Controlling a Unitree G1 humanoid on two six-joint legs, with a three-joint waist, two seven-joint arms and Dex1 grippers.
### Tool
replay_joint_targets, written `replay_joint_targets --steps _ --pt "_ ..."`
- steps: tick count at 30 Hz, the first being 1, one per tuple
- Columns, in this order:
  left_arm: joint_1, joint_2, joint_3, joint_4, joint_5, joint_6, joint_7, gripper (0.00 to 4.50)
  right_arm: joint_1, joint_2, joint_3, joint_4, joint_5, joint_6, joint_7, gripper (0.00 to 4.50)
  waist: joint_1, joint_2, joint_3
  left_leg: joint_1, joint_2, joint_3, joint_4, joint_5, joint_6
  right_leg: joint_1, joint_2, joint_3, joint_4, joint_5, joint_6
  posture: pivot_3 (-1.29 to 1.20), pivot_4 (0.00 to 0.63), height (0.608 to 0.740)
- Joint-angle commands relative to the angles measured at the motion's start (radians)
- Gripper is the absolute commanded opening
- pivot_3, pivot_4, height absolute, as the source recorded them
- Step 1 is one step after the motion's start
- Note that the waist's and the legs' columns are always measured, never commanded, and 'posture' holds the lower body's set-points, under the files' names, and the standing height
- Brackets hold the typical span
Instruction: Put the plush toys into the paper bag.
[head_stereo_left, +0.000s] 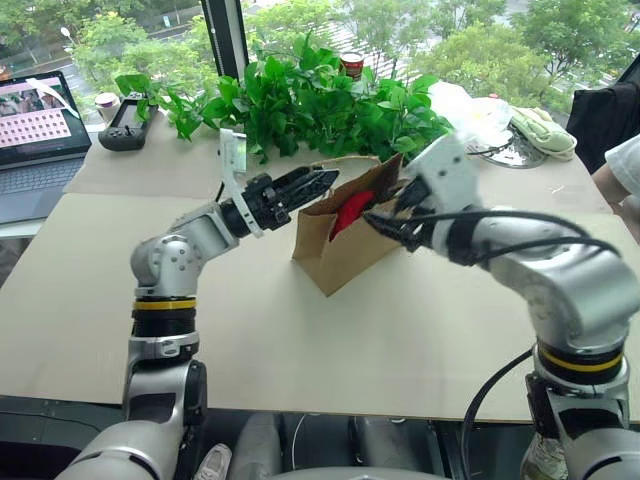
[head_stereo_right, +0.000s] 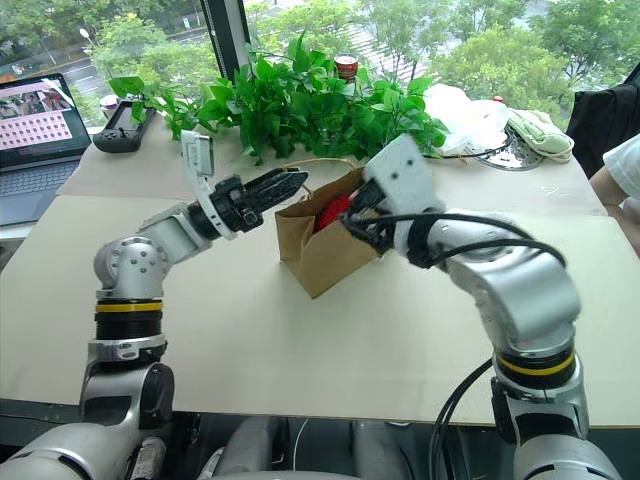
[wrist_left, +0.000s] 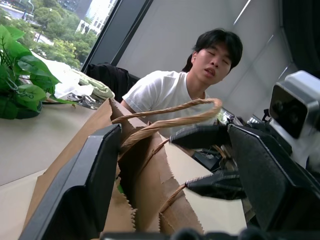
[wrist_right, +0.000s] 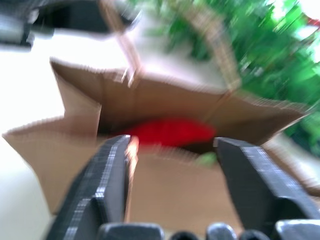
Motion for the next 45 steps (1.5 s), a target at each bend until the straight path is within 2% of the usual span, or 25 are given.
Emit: replay_joint_targets --steps 1,8,11,13,16,21,24,27,32,40,45 --pt "0.001 0.064 0.034 -0.053 -0.026 0.020 -0.006 3.52 -0.001 -0.007 -0.176 -0.074 0.132 -0.021 0.078 4.47 0.000 0.000 0.000 0.000 0.000 0.000 0.000 0.000 0.000 0.000 0.000 0.000 0.000 0.000 0.000 0.00 0.150 0.713" --pt "0.107 0.163 -0.012 -0.035 0.054 -0.034 -0.072 3.52 0.123 -0.091 -0.371 -0.107 0.361 -0.016 0.215 4.47 0.000 0.000 0.000 0.001 0.000 0.000 -0.002 0.000 0.000 0.002 0.000 0.000 -0.003 0.000 0.000 0.00 0.150 0.713" --pt "0.142 0.174 -0.040 -0.026 0.098 -0.078 -0.102 3.52 0.170 -0.120 -0.385 -0.129 0.475 -0.019 0.254 4.47 0.002 0.000 0.000 0.001 0.001 0.001 -0.001 0.000 0.000 0.003 0.000 0.000 -0.005 0.000 0.000 0.00 0.150 0.713" --pt "0.160 0.174 -0.061 -0.025 0.125 -0.106 -0.121 3.52 0.199 -0.127 -0.348 -0.145 0.513 -0.026 0.252 4.47 0.002 0.000 0.000 0.002 0.001 0.000 -0.001 0.000 0.000 0.004 0.000 0.000 -0.005 0.000 0.000 0.00 0.150 0.713" --pt "0.177 0.175 -0.098 -0.014 0.172 -0.156 -0.155 3.52 0.238 -0.127 -0.237 -0.161 0.487 -0.052 0.214 3.78 0.000 0.000 0.000 0.005 0.001 0.000 -0.001 0.000 0.000 0.008 0.000 0.000 -0.006 0.000 0.000 0.00 0.150 0.713" --pt "0.175 0.176 -0.128 0.016 0.219 -0.215 -0.195 3.52 0.282 -0.146 -0.091 -0.152 0.407 -0.110 0.174 2.04 0.000 0.000 0.000 0.006 0.001 0.000 -0.001 0.000 0.000 0.009 0.000 0.000 -0.006 0.000 0.000 0.00 0.150 0.713" --pt "0.163 0.186 -0.144 0.035 0.238 -0.234 -0.227 3.52 0.289 -0.161 0.063 -0.101 0.278 -0.144 0.119 1.05 0.000 0.000 0.000 0.005 0.001 0.000 -0.001 0.000 0.000 0.009 0.000 0.000 -0.007 0.000 0.000 0.00 0.150 0.713" --pt "0.152 0.197 -0.161 0.056 0.262 -0.259 -0.266 3.52 0.240 -0.117 0.182 0.017 0.140 -0.165 0.011 0.08 -0.003 0.000 0.000 0.006 0.001 0.000 -0.001 0.000 0.000 0.009 0.000 0.000 -0.007 0.000 0.000 0.00 0.150 0.713" --pt "0.134 0.193 -0.197 0.084 0.307 -0.313 -0.310 3.52 0.164 -0.055 0.278 0.138 0.011 -0.222 -0.039 0.08 0.001 0.000 0.000 0.005 0.001 0.001 -0.001 0.000 0.000 0.008 0.000 0.000 -0.006 0.000 0.000 0.00 0.150 0.713" --pt "0.114 0.167 -0.256 0.141 0.397 -0.432 -0.347 3.52 0.115 0.027 0.289 0.195 -0.067 -0.233 -0.067 0.08 0.003 0.000 0.000 0.003 0.001 0.001 -0.001 0.000 0.001 0.007 0.000 0.000 -0.007 0.000 0.000 0.00 0.150 0.713" --pt "0.137 0.157 -0.288 0.102 0.413 -0.455 -0.370 3.52 0.103 0.072 0.299 0.200 -0.087 -0.222 -0.076 0.08 0.001 0.000 0.000 0.003 0.001 0.001 -0.001 0.000 0.001 0.006 0.000 0.000 -0.006 0.000 0.000 0.00 0.150 0.713"
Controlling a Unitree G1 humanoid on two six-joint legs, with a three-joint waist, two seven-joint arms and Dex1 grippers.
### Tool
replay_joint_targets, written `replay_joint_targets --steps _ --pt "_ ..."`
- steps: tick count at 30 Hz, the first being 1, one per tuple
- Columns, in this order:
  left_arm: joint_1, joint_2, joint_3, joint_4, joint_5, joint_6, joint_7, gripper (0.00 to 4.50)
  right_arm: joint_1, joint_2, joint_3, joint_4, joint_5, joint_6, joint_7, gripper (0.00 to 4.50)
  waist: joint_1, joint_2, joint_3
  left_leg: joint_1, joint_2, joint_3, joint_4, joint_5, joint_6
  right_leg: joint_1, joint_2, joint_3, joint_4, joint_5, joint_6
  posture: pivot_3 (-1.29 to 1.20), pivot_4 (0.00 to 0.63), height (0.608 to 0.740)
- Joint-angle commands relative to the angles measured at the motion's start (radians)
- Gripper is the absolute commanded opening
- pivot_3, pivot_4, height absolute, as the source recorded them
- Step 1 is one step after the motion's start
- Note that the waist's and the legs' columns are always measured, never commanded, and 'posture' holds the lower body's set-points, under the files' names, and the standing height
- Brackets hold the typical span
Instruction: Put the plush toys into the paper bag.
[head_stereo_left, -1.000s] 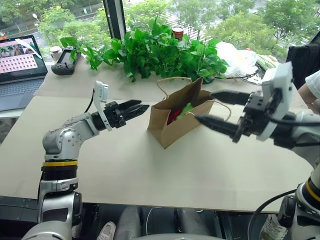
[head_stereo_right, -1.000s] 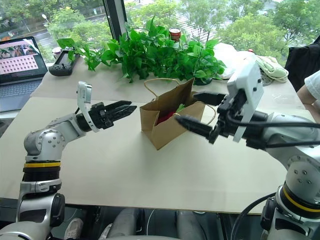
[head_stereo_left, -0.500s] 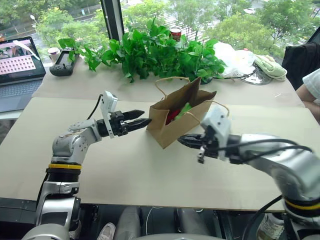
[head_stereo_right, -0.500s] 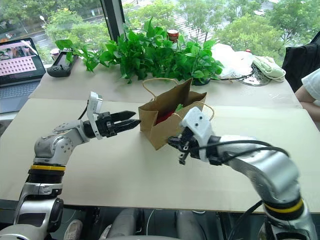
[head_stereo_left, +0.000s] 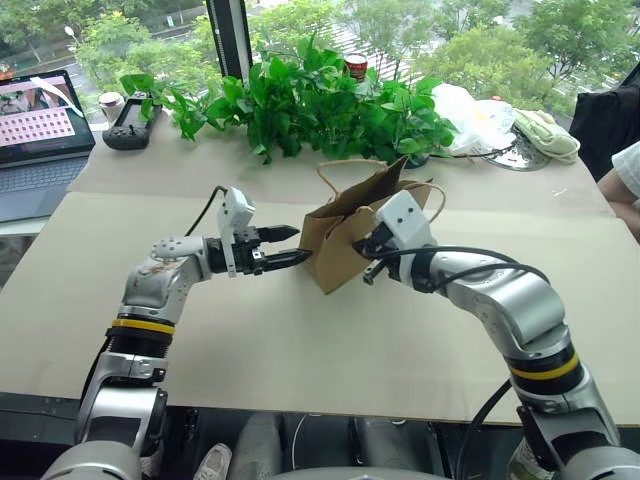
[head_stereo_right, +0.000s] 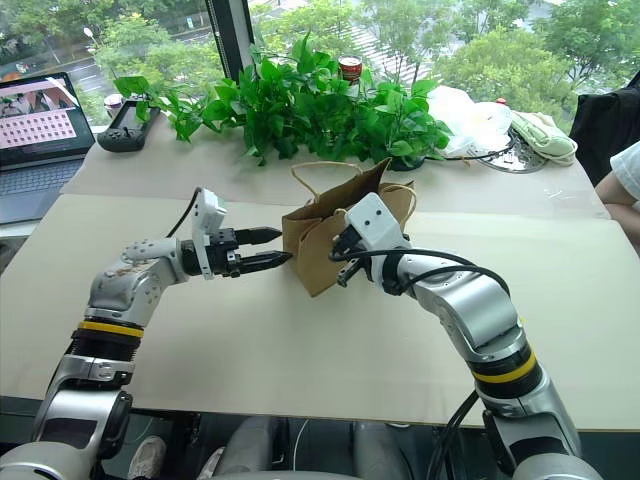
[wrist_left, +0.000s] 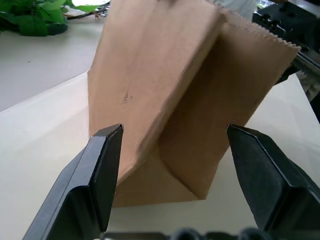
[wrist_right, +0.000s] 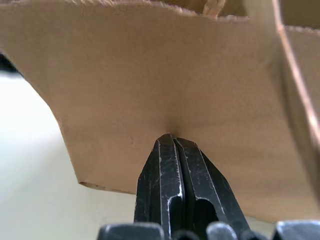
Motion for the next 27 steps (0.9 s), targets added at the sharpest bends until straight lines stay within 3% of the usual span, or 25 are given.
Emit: replay_joint_targets --steps 1,26,27 --pt "0.003 0.002 -0.012 -0.055 0.014 -0.035 -0.022 3.52 -0.022 0.022 0.001 -0.019 -0.025 -0.012 -0.010 0.08 -0.001 0.000 0.000 0.000 0.000 0.000 0.000 0.000 0.000 0.000 0.000 0.000 0.000 0.000 0.000 0.00 0.150 0.713" --pt "0.001 -0.189 -0.014 0.001 0.157 -0.174 0.273 3.52 -0.040 0.087 -0.004 0.000 -0.079 0.001 -0.006 0.08 0.000 0.000 0.000 0.000 0.000 0.000 0.000 0.000 0.000 0.000 0.000 0.000 0.000 0.000 0.000 0.00 0.150 0.713" --pt "0.001 -0.189 -0.015 0.000 0.160 -0.178 0.276 3.27 -0.040 0.088 -0.004 0.000 -0.081 0.001 -0.006 0.03 -0.001 0.000 0.000 0.000 0.000 0.000 0.000 0.000 0.000 0.000 0.000 0.000 0.000 0.000 0.000 0.00 0.150 0.713"
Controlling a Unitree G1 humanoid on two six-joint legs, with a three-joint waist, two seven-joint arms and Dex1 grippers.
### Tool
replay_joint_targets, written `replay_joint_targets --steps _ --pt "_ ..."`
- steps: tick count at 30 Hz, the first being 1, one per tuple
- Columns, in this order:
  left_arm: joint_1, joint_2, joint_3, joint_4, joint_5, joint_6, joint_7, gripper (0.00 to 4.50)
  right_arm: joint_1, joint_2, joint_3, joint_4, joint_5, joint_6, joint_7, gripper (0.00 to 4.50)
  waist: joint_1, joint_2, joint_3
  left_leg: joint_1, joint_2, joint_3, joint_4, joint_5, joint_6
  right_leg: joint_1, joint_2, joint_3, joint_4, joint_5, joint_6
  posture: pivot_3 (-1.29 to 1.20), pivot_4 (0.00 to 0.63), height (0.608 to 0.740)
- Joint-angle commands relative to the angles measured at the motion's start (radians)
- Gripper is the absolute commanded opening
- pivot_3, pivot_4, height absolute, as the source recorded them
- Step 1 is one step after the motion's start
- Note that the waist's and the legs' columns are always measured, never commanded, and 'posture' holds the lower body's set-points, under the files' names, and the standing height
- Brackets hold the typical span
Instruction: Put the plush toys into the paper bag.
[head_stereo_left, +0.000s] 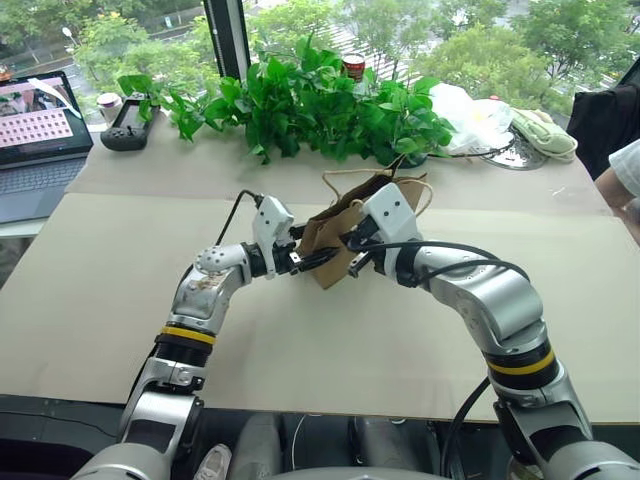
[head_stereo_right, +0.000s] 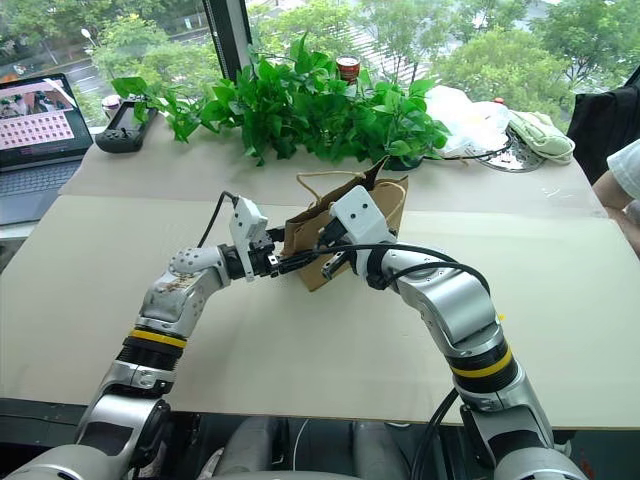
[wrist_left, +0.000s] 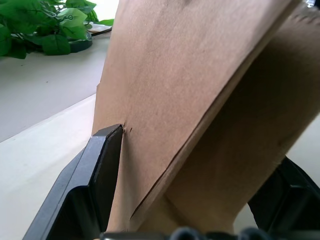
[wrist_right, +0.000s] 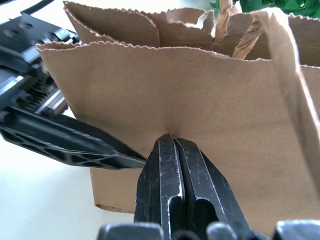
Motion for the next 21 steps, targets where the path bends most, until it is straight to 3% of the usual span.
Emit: replay_joint_targets --steps 1,3,10,21 --pt "-0.017 -0.003 0.009 -0.016 0.012 -0.031 0.014 3.02 -0.026 0.005 -0.009 -0.023 -0.011 0.001 -0.001 0.00 -0.001 0.000 0.000 0.000 0.000 0.000 0.000 0.000 0.000 0.000 0.000 0.000 0.000 0.000 0.000 0.00 0.150 0.713" --pt "-0.017 -0.002 0.006 -0.009 0.023 -0.040 0.021 2.61 -0.027 0.007 -0.010 -0.023 -0.012 0.001 -0.001 0.00 -0.001 0.000 0.000 0.000 0.000 0.000 0.000 0.000 0.000 0.000 0.000 0.000 0.000 0.000 0.000 0.00 0.150 0.713" --pt "-0.034 -0.014 0.007 0.026 0.041 -0.059 0.036 0.11 -0.029 0.005 -0.013 -0.031 -0.013 0.007 -0.001 0.00 0.000 0.000 0.000 0.000 0.000 0.000 0.000 0.000 0.000 0.000 0.000 0.000 0.000 0.000 0.000 0.00 0.150 0.713" --pt "-0.078 -0.050 0.032 0.094 0.030 -0.073 0.069 0.05 0.015 -0.028 -0.085 -0.183 0.064 0.050 0.054 0.00 -0.001 0.000 0.000 0.000 0.000 0.000 0.000 0.000 0.000 0.000 0.000 0.000 0.000 0.000 0.000 0.00 0.150 0.713"
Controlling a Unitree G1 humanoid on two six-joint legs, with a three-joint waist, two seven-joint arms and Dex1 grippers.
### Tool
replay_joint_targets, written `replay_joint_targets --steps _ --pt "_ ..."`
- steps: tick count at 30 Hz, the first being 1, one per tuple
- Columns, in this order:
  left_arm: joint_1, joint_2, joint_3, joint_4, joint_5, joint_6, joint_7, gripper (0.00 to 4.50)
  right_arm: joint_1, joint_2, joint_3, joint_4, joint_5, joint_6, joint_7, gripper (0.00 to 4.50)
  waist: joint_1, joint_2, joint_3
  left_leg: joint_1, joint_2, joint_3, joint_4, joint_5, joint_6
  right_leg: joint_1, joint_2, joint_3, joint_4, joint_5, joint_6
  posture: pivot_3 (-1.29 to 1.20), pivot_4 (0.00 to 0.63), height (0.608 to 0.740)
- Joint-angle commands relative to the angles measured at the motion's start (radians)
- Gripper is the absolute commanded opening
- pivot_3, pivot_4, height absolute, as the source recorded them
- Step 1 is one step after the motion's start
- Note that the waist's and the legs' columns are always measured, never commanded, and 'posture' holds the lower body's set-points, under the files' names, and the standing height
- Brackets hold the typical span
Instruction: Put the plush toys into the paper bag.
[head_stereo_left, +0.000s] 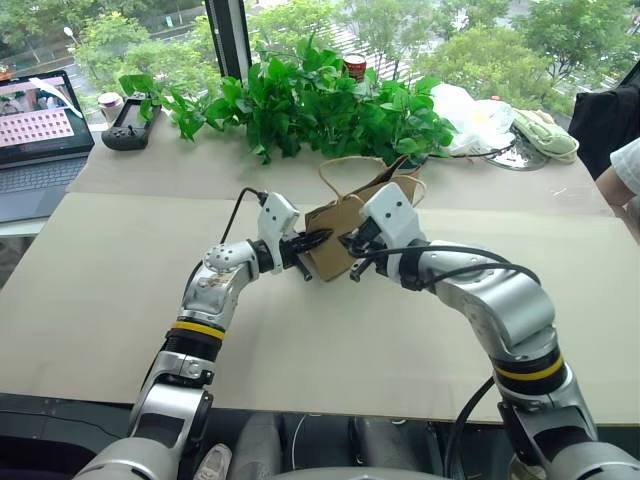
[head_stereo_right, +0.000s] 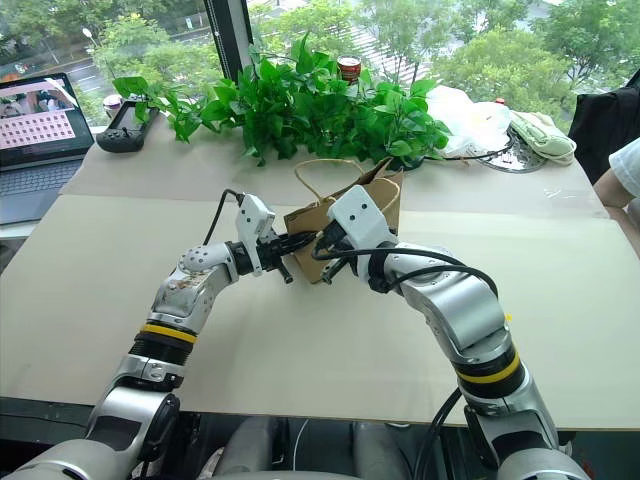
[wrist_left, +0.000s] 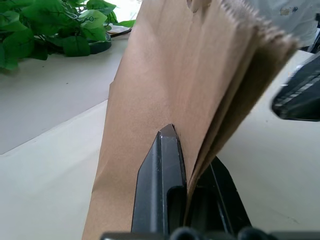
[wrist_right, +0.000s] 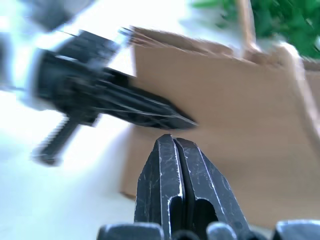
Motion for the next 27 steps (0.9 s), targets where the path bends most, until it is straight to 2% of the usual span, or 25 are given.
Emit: replay_joint_targets --steps 1,7,9,11,15,18,23,27 --pt "-0.029 -0.019 0.035 0.000 -0.019 -0.023 0.014 0.05 0.011 -0.005 -0.087 -0.067 0.046 0.006 0.019 0.00 0.000 0.000 0.000 0.000 0.000 0.000 0.000 0.000 0.000 0.000 0.000 0.000 0.000 0.000 0.000 0.00 0.150 0.713" --pt "-0.035 0.029 0.110 -0.057 -0.104 0.025 -0.049 0.05 0.115 -0.125 -0.333 -0.119 0.203 -0.045 0.187 0.00 0.003 0.000 0.000 -0.001 0.000 0.000 0.000 0.000 0.000 0.001 0.000 0.000 -0.001 0.000 0.000 0.00 0.150 0.713" --pt "-0.028 0.090 0.133 -0.093 -0.144 0.039 -0.129 0.05 0.174 -0.210 -0.384 -0.119 0.230 -0.079 0.276 0.00 0.002 0.000 0.000 -0.001 0.000 0.000 0.000 0.000 0.000 0.001 0.000 0.000 -0.001 0.000 0.000 0.00 0.150 0.713" --pt "-0.013 0.193 0.156 -0.133 -0.194 0.063 -0.262 0.05 0.216 -0.280 -0.433 -0.110 0.265 -0.106 0.350 0.00 -0.003 0.000 0.000 0.000 0.000 0.000 -0.001 0.000 0.000 0.001 0.000 0.000 -0.001 0.000 0.000 0.00 0.150 0.713" --pt "0.004 0.329 0.149 -0.158 -0.226 0.068 -0.438 0.05 0.244 -0.346 -0.482 -0.087 0.319 -0.152 0.428 0.00 -0.013 0.001 0.001 0.003 0.001 0.000 -0.002 0.000 0.000 0.001 0.001 0.000 -0.001 0.000 0.000 0.00 0.150 0.713" --pt "0.011 0.385 0.133 -0.166 -0.232 0.058 -0.535 0.05 0.247 -0.362 -0.503 -0.068 0.350 -0.179 0.460 0.00 -0.006 0.001 0.001 0.006 0.001 0.000 -0.001 0.000 0.000 0.006 0.001 0.000 -0.001 -0.001 0.000 0.00 0.150 0.713" --pt "0.043 0.450 0.095 -0.156 -0.202 -0.017 -0.701 0.05 0.267 -0.397 -0.506 -0.047 0.372 -0.228 0.515 0.00 0.001 0.001 0.001 0.006 0.001 0.001 -0.001 0.000 0.000 0.007 0.001 0.000 -0.002 -0.001 0.000 0.00 0.150 0.713" --pt "0.047 0.453 0.062 -0.127 -0.183 -0.081 -0.778 0.05 0.271 -0.425 -0.511 -0.032 0.383 -0.251 0.546 0.00 0.004 0.001 0.001 0.005 0.001 0.001 -0.001 0.000 0.000 0.006 0.001 0.000 -0.002 -0.002 0.000 0.00 0.150 0.713"
